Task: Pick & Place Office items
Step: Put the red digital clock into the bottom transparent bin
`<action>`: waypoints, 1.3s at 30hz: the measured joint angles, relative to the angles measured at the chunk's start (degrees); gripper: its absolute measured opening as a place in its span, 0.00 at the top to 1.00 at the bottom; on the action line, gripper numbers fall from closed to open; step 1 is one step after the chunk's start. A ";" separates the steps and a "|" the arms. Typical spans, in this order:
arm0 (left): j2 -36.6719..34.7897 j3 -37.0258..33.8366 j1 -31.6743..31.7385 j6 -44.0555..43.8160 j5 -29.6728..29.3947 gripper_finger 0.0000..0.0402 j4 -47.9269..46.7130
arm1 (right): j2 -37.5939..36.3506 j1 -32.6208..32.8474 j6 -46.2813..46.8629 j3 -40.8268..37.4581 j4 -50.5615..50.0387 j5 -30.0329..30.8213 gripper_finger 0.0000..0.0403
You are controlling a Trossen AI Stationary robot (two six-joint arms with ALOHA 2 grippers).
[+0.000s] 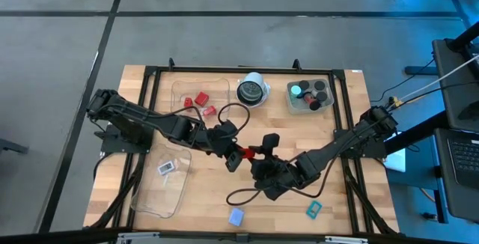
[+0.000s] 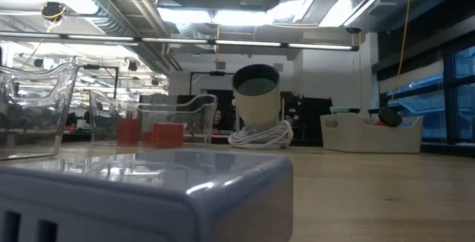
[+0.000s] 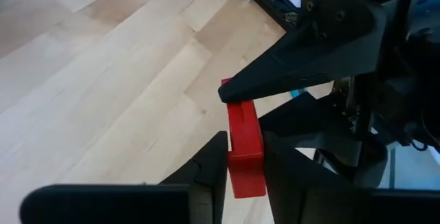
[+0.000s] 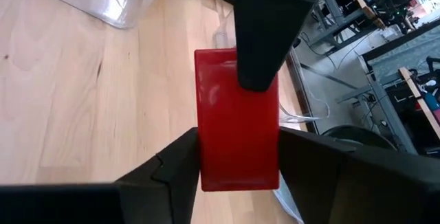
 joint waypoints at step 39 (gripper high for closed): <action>-9.71 -1.43 -18.41 -27.60 7.34 0.83 -46.02 | -6.34 10.97 45.58 10.91 -34.20 -34.73 0.24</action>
